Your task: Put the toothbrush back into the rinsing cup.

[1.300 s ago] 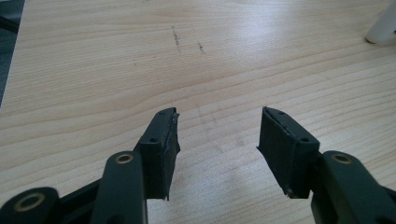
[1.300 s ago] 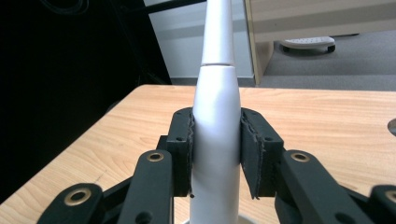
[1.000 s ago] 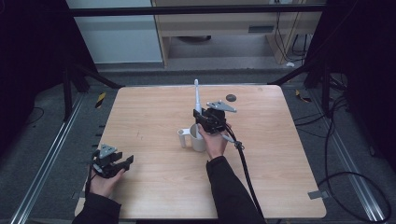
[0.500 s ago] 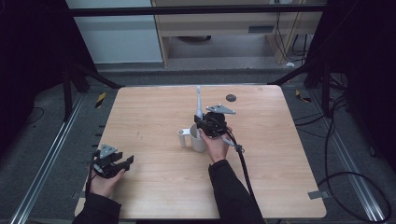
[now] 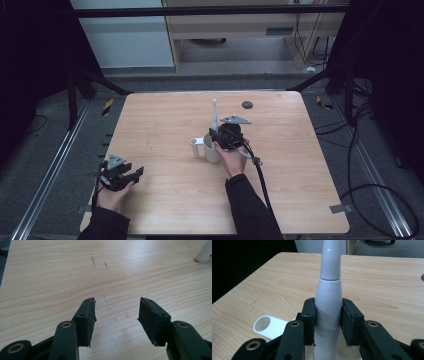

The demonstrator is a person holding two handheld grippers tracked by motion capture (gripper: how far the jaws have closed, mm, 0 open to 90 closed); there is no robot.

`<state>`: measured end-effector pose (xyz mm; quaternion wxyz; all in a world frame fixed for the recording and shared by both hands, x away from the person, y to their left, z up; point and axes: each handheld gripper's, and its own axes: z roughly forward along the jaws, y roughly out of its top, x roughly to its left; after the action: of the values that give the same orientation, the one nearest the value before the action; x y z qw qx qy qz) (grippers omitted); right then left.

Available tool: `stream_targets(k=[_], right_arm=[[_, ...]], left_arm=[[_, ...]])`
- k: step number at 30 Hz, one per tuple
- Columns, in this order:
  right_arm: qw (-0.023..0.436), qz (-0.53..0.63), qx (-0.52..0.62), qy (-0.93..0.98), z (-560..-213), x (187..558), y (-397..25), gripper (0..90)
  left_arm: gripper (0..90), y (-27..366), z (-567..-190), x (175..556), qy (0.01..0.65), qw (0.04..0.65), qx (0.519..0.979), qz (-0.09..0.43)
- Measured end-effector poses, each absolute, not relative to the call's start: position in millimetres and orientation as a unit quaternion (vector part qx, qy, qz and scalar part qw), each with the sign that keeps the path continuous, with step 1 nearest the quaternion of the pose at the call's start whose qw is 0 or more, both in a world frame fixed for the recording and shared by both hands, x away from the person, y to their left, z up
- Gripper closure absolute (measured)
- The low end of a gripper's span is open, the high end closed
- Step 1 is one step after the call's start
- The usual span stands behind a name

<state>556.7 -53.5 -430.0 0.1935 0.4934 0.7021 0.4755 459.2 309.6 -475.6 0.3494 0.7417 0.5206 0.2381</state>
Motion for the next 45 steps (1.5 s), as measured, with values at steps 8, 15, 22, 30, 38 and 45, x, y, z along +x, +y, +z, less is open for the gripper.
stream_targets(k=[8,15,22,30,38,45], right_arm=[[0.195,0.475,0.49,0.704,-431.0,555.3,-54.6,66.1],[0.204,0.48,0.485,0.702,-427.6,551.4,-57.8,61.5],[0.215,0.487,0.472,0.703,-420.7,543.2,-62.4,52.5],[0.227,0.495,0.459,0.703,-404.0,527.0,-85.8,30.4],[0.225,0.472,0.454,0.722,-403.9,505.9,-123.6,19.3],[0.232,0.453,0.459,0.729,-422.4,482.4,-164.6,15.0]], left_arm=[[46.3,309.1,-475.8,459.2,0.522,0.351,0.74,0.238],[46.2,308.7,-475.9,459.2,0.521,0.351,0.741,0.238],[46.2,309.3,-475.5,458.9,0.521,0.35,0.741,0.238],[46.0,309.0,-474.8,458.4,0.521,0.353,0.74,0.238],[46.1,308.1,-474.2,457.6,0.519,0.356,0.741,0.234],[45.6,306.6,-474.8,457.4,0.515,0.357,0.744,0.232]])
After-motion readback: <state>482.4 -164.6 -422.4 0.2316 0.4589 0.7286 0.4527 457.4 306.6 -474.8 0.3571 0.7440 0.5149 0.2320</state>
